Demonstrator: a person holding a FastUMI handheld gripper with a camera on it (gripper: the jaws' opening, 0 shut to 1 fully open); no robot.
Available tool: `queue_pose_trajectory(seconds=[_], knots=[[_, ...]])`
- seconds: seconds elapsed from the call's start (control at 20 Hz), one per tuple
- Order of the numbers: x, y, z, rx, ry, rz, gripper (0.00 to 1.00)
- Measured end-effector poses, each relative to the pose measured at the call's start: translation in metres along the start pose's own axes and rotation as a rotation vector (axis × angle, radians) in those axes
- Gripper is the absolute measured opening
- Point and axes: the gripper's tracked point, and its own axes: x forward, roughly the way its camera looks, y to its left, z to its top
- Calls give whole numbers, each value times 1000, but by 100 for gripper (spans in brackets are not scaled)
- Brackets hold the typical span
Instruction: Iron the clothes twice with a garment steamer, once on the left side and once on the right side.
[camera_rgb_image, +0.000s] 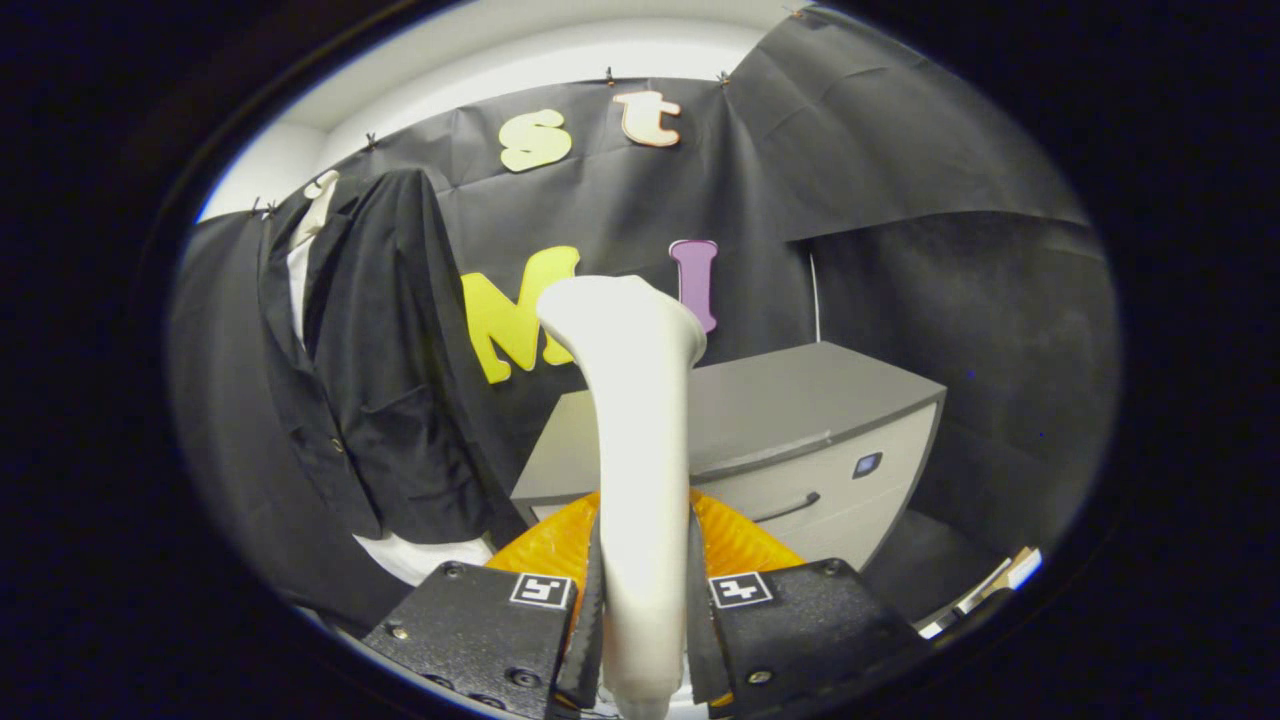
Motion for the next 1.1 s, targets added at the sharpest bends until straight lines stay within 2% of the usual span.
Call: queue_pose_trajectory(seconds=[0.6, 0.85, 1.1], knots=[[-93, 79, 17, -65, -182, 21, 37], [-105, 104, 7, -80, -191, 35, 37], [-105, 135, 26, -100, -237, 77, 37]])
